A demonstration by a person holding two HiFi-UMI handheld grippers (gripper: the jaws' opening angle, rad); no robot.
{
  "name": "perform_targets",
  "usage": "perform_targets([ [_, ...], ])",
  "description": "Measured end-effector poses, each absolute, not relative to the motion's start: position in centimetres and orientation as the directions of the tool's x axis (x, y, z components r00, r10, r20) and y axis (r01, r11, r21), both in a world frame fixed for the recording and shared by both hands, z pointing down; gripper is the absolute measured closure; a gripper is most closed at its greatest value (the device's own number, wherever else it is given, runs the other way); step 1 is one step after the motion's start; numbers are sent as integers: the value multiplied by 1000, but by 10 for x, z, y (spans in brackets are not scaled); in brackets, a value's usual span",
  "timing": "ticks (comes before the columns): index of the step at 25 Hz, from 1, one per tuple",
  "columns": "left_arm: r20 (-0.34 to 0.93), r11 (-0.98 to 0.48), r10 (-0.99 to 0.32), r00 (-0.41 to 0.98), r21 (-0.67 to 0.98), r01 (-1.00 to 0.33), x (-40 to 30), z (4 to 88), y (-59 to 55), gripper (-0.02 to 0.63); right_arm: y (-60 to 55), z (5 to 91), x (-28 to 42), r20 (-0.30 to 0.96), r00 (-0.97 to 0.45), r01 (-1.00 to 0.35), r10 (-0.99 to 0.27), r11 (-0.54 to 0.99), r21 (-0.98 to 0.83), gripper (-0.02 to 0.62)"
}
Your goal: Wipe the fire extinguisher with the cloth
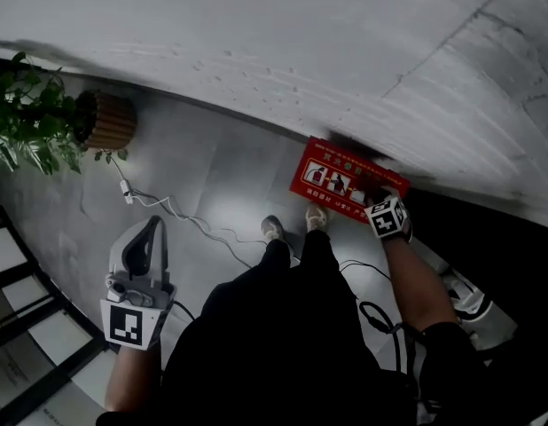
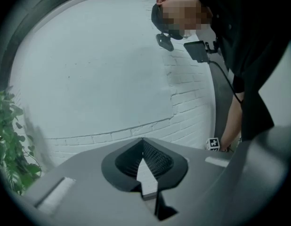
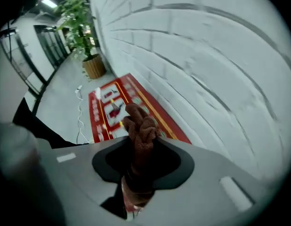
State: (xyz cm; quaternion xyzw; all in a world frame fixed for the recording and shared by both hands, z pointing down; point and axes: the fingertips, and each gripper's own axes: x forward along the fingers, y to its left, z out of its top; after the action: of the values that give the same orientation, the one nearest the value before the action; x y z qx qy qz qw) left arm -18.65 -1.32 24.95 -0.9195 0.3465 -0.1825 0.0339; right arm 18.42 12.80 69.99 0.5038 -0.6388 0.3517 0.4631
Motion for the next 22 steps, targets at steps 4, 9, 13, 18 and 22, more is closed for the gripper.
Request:
perform_targets([
  [4, 353, -707, -701, 620, -233, -668, -219, 241, 5, 606, 27, 712, 70, 902, -261, -873, -344, 483, -69, 477],
  [9, 404, -617, -771, 491, -285, -734, -270, 229, 26, 606, -11, 740, -12, 928, -301, -774, -221, 625, -102, 476],
  [13, 384, -593, -787, 483, -254, -764, -275, 229, 30, 606, 6, 739, -5, 929, -296, -773, -221, 628, -96, 477],
  [18, 353, -668, -732, 582, -206, -715, -238, 240, 21, 606, 87, 735, 81, 947, -228, -849, -225, 523, -80, 477],
  [22, 339, -737, -666, 664, -168, -654, -204, 249, 9, 606, 156, 726, 157, 966, -135, -921, -223, 389, -39, 477],
])
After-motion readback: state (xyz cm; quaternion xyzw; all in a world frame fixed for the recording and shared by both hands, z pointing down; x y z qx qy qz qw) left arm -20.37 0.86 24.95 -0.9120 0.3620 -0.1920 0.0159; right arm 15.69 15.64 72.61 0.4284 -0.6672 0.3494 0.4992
